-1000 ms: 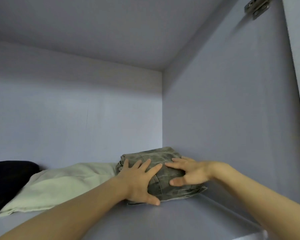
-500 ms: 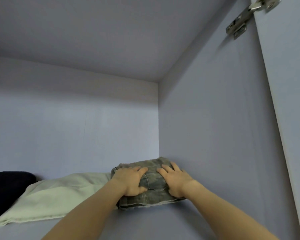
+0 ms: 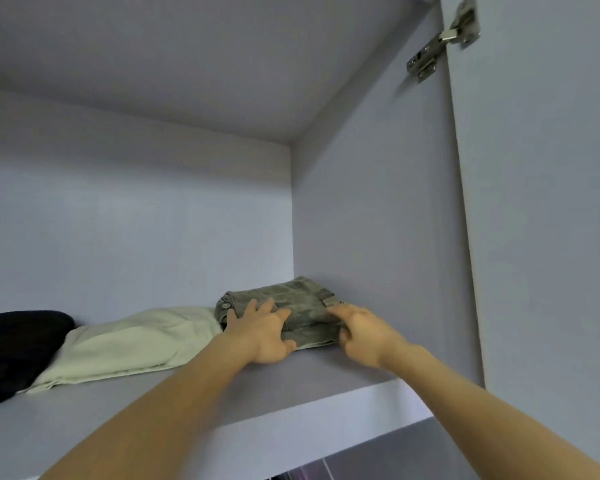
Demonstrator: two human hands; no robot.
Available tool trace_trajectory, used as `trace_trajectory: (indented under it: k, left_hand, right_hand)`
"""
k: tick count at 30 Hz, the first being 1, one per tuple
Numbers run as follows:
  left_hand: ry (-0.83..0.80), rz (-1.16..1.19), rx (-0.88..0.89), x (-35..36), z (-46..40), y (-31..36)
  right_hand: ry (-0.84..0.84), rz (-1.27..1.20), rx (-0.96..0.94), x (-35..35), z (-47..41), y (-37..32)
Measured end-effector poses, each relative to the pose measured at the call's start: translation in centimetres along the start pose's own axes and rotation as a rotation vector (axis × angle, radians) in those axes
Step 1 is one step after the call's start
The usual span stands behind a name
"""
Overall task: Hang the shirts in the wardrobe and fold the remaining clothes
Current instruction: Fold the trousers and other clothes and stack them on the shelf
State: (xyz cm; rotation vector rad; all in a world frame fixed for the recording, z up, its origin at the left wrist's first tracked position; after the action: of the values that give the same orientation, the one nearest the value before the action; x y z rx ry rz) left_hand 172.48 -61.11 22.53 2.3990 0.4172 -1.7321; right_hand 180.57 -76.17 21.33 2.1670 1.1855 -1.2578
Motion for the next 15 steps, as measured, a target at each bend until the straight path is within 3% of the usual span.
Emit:
trace_trajectory:
  k: [6,9,11,15]
  left_hand:
    - [0.582,0.437,0.187,-0.7,8.5,5.1]
    - [0.692,0.614,0.364,2.4,14.3,9.7]
    - [0.612,0.735,0.445,5.2,18.3,13.3]
    - [0.143,0.862,0.563,12.7,29.0,22.6]
  right_hand:
    - [0.403,-0.135,0.181,-2.7,14.2,-0.8]
    - [0.385,-0.100,0.287,-2.9,24.0,-0.5]
    - [0.316,-0.079,0.387,-2.7,31.0,-0.4]
    - [0.227,-0.150,0.708,-2.0,47.9,-1.3]
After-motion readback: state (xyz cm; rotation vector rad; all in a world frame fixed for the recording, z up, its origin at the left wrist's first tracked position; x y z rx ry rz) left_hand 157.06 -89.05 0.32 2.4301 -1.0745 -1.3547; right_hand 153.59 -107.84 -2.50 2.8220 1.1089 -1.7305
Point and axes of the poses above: each hand's wrist, its own z-axis away from the middle knuckle, its own x-axis out of the palm, y = z × x, the point moved 4 cm from there along -z, towards the middle knuckle, and after that the axes turned 5 degrees about -x, right-handed, at the moved point
